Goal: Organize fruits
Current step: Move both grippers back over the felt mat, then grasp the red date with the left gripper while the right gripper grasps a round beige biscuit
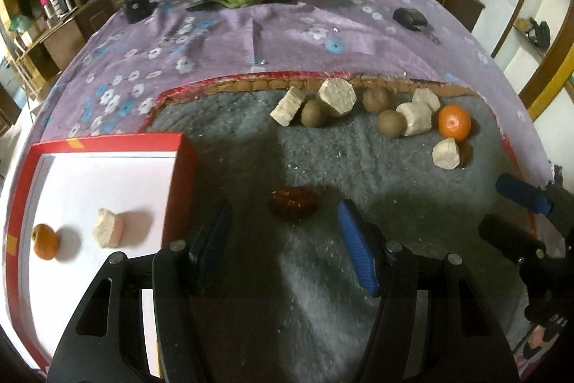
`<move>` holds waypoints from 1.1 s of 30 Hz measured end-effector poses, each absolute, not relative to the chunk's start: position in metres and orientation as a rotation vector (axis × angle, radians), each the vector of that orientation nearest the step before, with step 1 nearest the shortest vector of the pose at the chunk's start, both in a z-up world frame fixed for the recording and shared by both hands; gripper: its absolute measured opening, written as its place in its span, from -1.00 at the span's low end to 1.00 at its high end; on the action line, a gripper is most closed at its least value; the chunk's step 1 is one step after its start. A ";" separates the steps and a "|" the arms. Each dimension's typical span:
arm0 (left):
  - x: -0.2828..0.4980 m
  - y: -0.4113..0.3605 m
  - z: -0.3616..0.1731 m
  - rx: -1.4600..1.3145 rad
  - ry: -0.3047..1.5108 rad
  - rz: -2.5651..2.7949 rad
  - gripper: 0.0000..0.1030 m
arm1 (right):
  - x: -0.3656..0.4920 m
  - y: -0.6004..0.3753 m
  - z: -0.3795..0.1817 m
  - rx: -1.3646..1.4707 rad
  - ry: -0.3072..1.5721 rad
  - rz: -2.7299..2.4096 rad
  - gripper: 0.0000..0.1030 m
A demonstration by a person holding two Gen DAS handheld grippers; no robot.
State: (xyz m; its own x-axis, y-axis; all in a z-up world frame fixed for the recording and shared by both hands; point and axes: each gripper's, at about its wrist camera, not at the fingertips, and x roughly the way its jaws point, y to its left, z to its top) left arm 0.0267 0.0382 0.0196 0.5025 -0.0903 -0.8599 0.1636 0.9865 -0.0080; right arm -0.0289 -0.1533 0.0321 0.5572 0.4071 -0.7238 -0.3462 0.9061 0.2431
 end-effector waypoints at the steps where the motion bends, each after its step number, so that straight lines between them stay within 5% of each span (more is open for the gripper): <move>1: 0.029 0.037 0.017 0.082 1.038 -0.155 0.19 | -0.028 -0.155 0.031 0.083 0.875 0.445 0.08; 5: 0.032 0.031 0.010 0.127 1.042 -0.141 0.07 | -0.023 -0.159 0.024 0.101 0.895 0.445 0.08; 6: 0.031 0.030 0.009 0.140 1.034 -0.137 -0.33 | -0.022 -0.159 0.023 0.103 0.902 0.444 0.08; 7: 0.032 0.031 0.008 0.131 1.038 -0.150 -0.41 | -0.020 -0.160 0.021 0.109 0.907 0.441 0.08; 33: 0.006 0.056 0.042 0.045 0.979 -0.149 -0.41 | -0.008 -0.130 0.034 -0.006 0.890 0.624 0.12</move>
State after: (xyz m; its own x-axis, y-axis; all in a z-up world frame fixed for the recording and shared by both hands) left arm 0.0059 0.0557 0.0424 0.5488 -0.1058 -0.8292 0.1462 0.9888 -0.0294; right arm -0.0077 -0.1303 0.0342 0.4652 0.5054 -0.7268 -0.5104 0.8239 0.2462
